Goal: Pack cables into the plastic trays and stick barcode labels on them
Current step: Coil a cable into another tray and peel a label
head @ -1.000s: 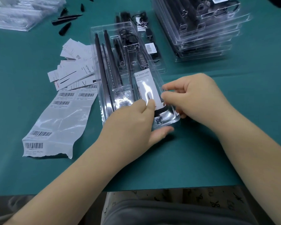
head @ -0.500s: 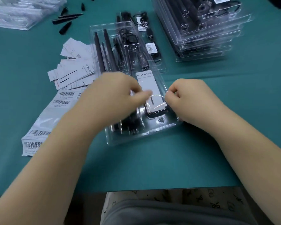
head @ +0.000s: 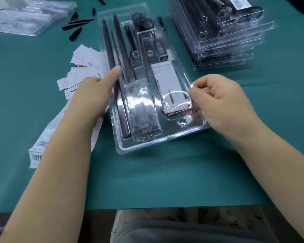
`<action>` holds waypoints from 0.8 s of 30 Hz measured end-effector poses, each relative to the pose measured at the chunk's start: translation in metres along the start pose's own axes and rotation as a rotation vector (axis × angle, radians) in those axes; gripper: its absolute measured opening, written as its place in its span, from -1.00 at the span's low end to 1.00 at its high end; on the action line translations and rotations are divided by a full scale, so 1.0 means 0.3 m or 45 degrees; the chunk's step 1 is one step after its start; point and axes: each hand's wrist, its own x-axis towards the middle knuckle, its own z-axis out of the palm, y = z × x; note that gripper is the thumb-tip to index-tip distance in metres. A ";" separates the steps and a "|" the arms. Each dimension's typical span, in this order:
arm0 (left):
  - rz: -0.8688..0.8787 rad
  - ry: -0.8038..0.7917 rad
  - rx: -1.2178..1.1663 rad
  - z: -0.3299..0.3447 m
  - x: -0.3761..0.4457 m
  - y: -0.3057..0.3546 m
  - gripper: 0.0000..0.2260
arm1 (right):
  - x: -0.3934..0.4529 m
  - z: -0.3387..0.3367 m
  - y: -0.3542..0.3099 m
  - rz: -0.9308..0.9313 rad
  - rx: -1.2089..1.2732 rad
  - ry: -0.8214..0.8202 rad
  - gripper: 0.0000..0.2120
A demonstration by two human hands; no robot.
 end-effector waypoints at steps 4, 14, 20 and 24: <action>-0.108 -0.622 -0.963 -0.018 -0.043 0.028 -0.83 | -0.012 -0.014 -0.022 -0.011 0.207 0.014 -0.90; -0.198 -0.871 -1.445 0.046 -0.056 0.036 -0.76 | 0.007 -0.002 -0.045 0.238 0.910 -0.234 -0.76; -0.103 -0.616 -1.341 0.045 -0.047 0.041 -0.81 | 0.001 -0.031 -0.052 0.332 0.923 -0.450 -0.66; 0.010 -0.657 -1.320 0.018 -0.052 0.032 -0.88 | 0.010 -0.063 -0.055 0.434 0.384 -0.788 -0.82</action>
